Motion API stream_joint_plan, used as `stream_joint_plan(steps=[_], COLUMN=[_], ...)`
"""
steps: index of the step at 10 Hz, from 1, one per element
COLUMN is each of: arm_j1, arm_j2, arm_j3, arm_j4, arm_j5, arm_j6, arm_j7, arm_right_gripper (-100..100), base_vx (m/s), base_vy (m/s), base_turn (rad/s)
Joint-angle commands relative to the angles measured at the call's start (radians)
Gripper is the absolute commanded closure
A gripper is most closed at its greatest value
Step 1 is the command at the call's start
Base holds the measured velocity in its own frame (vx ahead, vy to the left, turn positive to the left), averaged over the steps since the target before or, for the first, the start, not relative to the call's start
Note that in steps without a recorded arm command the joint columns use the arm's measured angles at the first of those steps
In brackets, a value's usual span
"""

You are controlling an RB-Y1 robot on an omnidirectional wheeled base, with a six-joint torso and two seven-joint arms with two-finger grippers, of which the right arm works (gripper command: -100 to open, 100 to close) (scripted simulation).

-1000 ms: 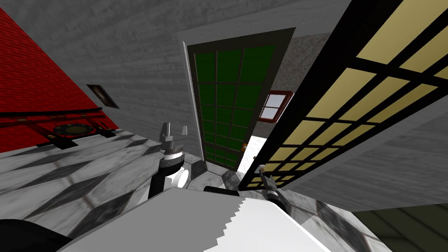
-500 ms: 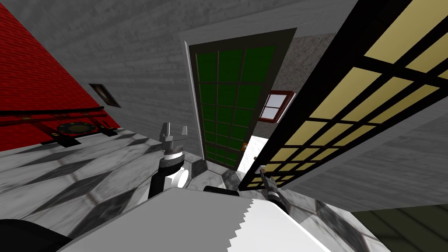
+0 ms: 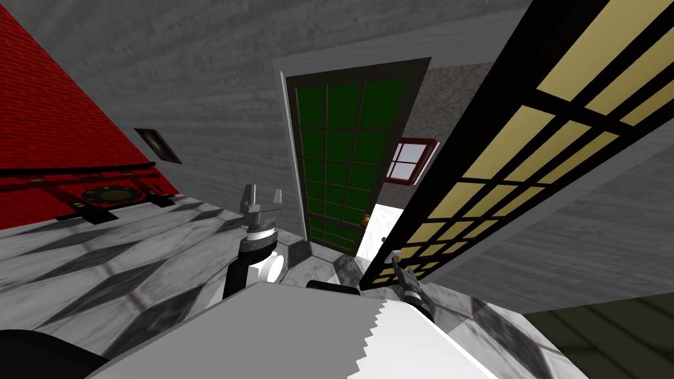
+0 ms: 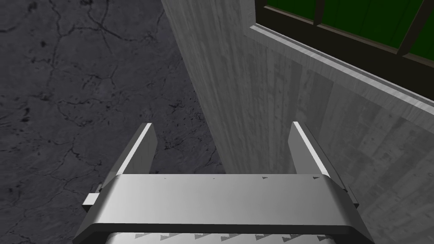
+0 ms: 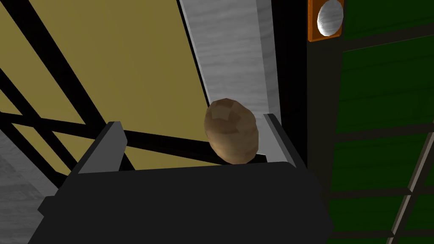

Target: Pull the door open

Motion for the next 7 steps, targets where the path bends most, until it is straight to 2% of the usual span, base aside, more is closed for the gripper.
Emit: stream_joint_plan(steps=[1, 2, 5, 6, 7], arm_j1=[-0.007, -0.007, 0.007, -0.015, 0.007], arm_j2=[-0.027, -0.027, -0.033, -0.033, -0.033], arm_j3=[-0.023, -0.023, -0.022, -0.022, -0.022], arm_j4=[0.033, 0.033, 0.037, 0.091, 0.042], arm_j5=[-0.012, -0.012, -0.03, -0.03, -0.03], arm_j6=[0.01, 0.01, 0.012, -0.017, -0.004], arm_j7=[-0.002, -0.002, -0.072, -0.072, -0.072], arm_right_gripper=[100, 100, 100, 100, 100], base_vx=[-0.001, 0.0, -0.062, -0.037, -0.026], base_vy=[0.01, 0.013, -0.014, -0.025, -0.016], base_turn=[-0.023, -0.005, 0.032, 0.0, -0.013])
